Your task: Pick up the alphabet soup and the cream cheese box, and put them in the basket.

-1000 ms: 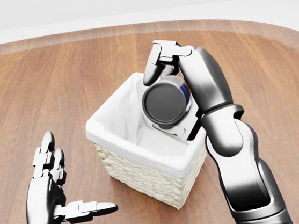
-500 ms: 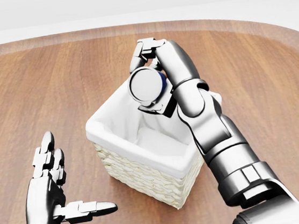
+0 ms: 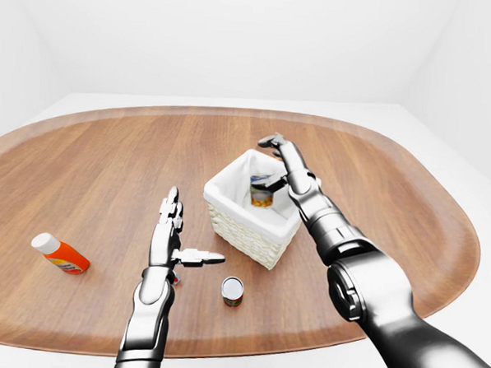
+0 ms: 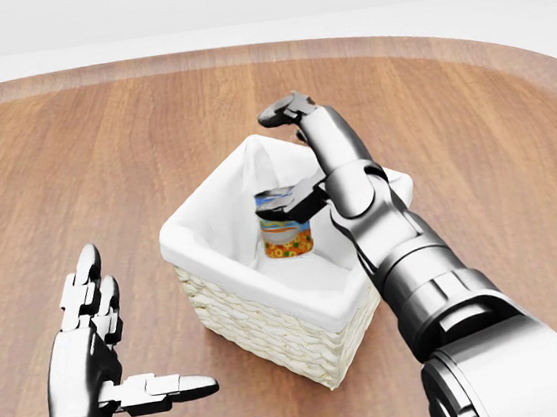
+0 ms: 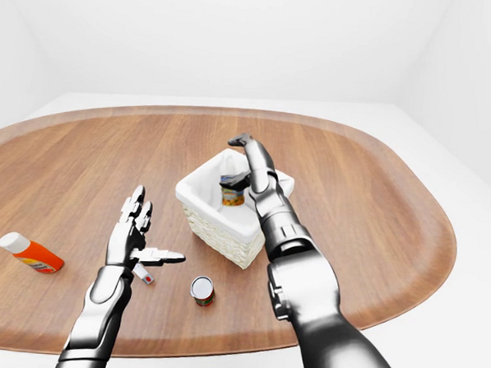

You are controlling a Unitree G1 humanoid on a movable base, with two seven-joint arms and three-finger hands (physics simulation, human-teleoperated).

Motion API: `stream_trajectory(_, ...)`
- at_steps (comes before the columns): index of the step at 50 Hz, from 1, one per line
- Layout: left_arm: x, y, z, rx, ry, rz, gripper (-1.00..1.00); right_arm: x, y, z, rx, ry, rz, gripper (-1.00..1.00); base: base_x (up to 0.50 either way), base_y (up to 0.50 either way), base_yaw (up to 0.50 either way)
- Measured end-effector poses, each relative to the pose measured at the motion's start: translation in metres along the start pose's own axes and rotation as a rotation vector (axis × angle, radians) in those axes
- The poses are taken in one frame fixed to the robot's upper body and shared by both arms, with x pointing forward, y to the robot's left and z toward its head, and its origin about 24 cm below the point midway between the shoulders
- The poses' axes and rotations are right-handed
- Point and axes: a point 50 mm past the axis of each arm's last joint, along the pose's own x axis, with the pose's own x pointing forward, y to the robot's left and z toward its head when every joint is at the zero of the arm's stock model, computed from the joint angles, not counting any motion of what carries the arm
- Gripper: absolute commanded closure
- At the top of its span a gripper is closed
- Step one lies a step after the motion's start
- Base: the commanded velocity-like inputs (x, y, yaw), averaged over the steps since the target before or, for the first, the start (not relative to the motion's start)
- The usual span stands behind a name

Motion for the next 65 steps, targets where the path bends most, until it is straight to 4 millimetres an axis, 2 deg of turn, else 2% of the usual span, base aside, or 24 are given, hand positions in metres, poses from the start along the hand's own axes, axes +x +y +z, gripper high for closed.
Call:
stream_trajectory(23, 0.0, 0.002, 0.001, 0.021, -0.005, 0.01, -1.0, 0.002, -0.005, 0.005, 0.077, -0.004, -0.026, -1.0, 0.0, 0.0, 0.0)
stream_trajectory(39, 0.001, 0.008, -0.001, 0.147, 0.006, 0.049, -1.0, -0.01, 0.0, -0.019, 0.119, -0.007, -0.041, -1.0, 0.0, 0.0, 0.0)
stream_trajectory(50, 0.001, 0.014, 0.004, 0.282, 0.0, 0.087, -1.0, -0.028, -0.001, -0.025, 0.156, -0.099, -0.059, -1.0, 0.0, 0.0, 0.0)
stream_trajectory(65, -0.006, 0.031, 0.012, 0.515, -0.014, 0.102, -1.0, -0.068, -0.008, -0.033, 0.208, -0.207, -0.094, -1.0, 0.0, 0.0, 0.0)
